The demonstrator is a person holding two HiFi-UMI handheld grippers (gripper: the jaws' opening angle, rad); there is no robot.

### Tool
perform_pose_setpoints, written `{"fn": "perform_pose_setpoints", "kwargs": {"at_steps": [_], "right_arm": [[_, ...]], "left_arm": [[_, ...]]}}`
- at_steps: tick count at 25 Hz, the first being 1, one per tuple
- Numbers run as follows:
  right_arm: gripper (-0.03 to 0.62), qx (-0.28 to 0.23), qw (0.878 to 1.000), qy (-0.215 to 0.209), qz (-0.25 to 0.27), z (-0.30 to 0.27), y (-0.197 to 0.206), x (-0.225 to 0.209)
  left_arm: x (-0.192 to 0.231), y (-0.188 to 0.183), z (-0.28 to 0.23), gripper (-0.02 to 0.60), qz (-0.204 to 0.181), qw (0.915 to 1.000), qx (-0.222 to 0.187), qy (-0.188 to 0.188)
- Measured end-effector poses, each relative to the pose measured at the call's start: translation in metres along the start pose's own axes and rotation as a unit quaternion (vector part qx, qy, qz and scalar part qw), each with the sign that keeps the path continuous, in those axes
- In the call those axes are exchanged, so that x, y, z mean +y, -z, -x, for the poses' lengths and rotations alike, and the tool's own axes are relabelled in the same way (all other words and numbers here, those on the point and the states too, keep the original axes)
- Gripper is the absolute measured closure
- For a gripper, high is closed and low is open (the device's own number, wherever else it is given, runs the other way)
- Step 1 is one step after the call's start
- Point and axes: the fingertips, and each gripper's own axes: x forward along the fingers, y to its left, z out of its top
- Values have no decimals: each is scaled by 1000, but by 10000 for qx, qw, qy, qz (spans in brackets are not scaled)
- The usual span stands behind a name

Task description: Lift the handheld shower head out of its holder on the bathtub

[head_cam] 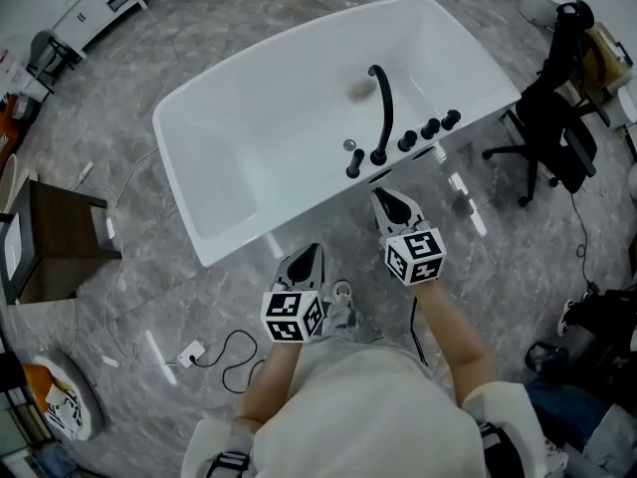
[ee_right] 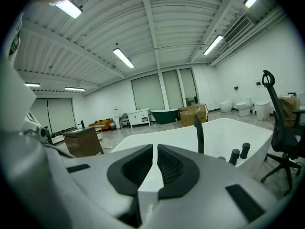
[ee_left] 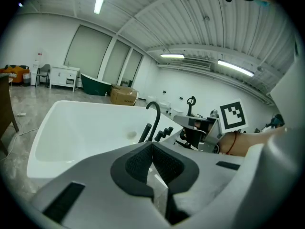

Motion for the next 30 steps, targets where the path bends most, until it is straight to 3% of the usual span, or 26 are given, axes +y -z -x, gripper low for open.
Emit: {"fn": "perform_pose_setpoints", "kwargs": {"at_steps": [4,5,7,13,21,30], "right_arm": [[566,212,9997,36,119,-35,20,-17],[552,281,9995,28,168,-44,26,-20],[463,406,9988,-1,258,-60,36,-26],[399,825,9963,55,236,-103,75,-46],[391,1314,9900,364,349,-150,120,-75],[402,1661,9838,397,546,-182,141,-88]], "left_arm": [[11,2,-14,560,108,9999,59,-37],[14,1,-17,560,133,9999,71,-53],[21,1,-23,560,169,9998,96,-79],[35,6,-35,560,252,9993,232,-132],[54,25,-49,560,445,9978,445,-227],[65,32,-62,560,532,9966,562,-299]]}}
